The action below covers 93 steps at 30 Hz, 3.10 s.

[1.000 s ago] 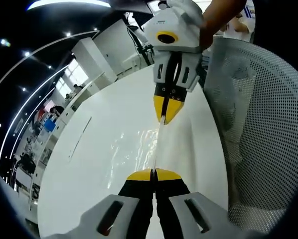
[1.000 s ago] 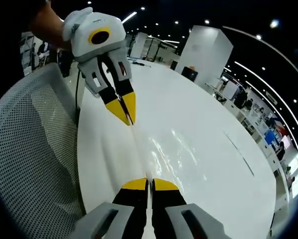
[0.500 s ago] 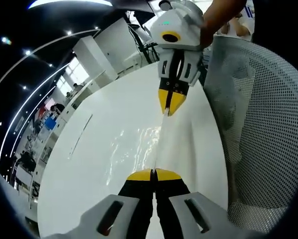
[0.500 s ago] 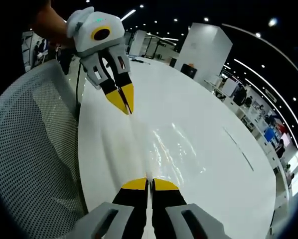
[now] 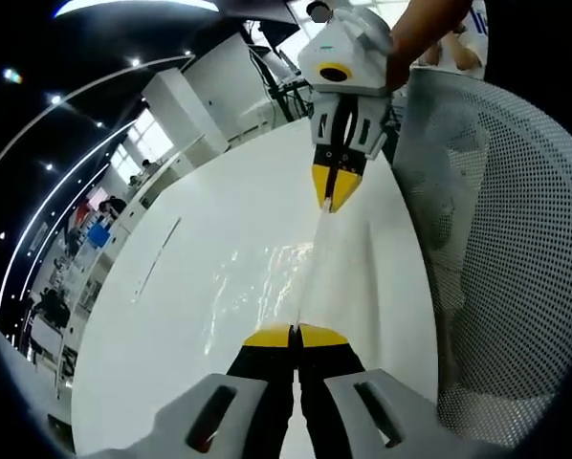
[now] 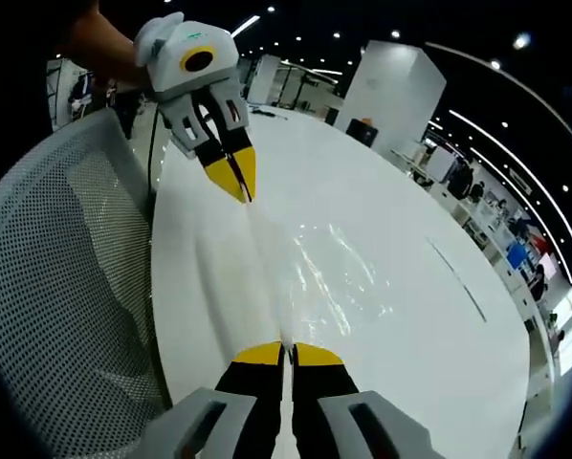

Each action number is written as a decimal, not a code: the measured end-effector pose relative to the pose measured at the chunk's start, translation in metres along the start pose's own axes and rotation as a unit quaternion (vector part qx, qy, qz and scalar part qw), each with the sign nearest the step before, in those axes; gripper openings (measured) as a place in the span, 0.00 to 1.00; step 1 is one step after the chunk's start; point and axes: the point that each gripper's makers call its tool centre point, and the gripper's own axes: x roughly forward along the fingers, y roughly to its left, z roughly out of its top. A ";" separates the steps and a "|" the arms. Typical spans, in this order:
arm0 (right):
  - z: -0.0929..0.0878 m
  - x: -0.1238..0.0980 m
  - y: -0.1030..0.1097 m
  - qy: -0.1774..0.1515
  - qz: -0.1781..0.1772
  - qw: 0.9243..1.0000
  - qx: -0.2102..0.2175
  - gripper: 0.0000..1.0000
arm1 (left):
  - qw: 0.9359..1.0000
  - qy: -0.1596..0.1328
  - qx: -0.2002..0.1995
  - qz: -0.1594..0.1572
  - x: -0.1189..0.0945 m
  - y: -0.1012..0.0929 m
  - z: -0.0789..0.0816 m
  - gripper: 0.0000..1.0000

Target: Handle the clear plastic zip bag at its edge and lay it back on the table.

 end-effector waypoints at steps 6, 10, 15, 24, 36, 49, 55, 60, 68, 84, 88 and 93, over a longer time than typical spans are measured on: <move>0.001 -0.007 0.002 -0.005 0.008 1.000 0.025 0.08 | 1.000 0.000 0.018 -0.010 0.000 -0.006 0.003 0.00; 0.011 -0.013 0.004 -0.019 0.018 0.999 0.027 0.10 | 1.000 0.001 0.026 -0.015 0.000 -0.010 0.002 0.00; 0.037 -0.017 0.008 -0.037 0.035 0.999 0.018 0.11 | 0.999 0.002 0.031 -0.018 0.000 -0.013 0.002 0.00; 0.063 0.002 0.013 -0.049 0.043 0.998 0.003 0.08 | 0.999 0.000 0.037 -0.019 -0.002 -0.015 0.006 0.00; 0.062 0.013 0.025 -0.038 0.065 0.997 0.004 0.00 | 0.999 -0.015 0.037 -0.015 -0.004 -0.015 0.013 0.00; 0.062 0.019 0.001 -0.037 0.002 0.998 0.048 0.00 | 0.973 -0.036 -0.209 0.090 -0.015 0.022 0.007 0.35; 0.067 0.018 -0.007 -0.051 -0.014 0.996 0.067 0.00 | 0.938 -0.044 -0.339 0.066 -0.007 0.010 0.009 0.31; 0.070 0.018 -0.007 -0.058 -0.019 0.995 0.078 0.00 | 0.907 -0.066 -0.415 0.040 0.006 0.002 0.022 0.34; 0.076 0.018 -0.002 -0.068 -0.018 0.994 0.087 0.00 | 0.872 -0.080 -0.480 0.054 0.013 0.016 0.027 0.16; 0.075 0.012 -0.019 -0.072 -0.042 0.991 0.100 0.00 | 0.884 -0.007 -0.464 0.063 0.017 0.000 0.001 0.00; 0.073 0.010 -0.028 -0.072 -0.049 0.991 0.102 0.00 | 0.887 0.004 -0.457 0.060 0.016 -0.004 -0.006 0.00; 0.069 0.006 -0.037 -0.072 -0.061 0.990 0.106 0.00 | 0.893 0.008 -0.447 0.060 0.015 -0.003 -0.013 0.00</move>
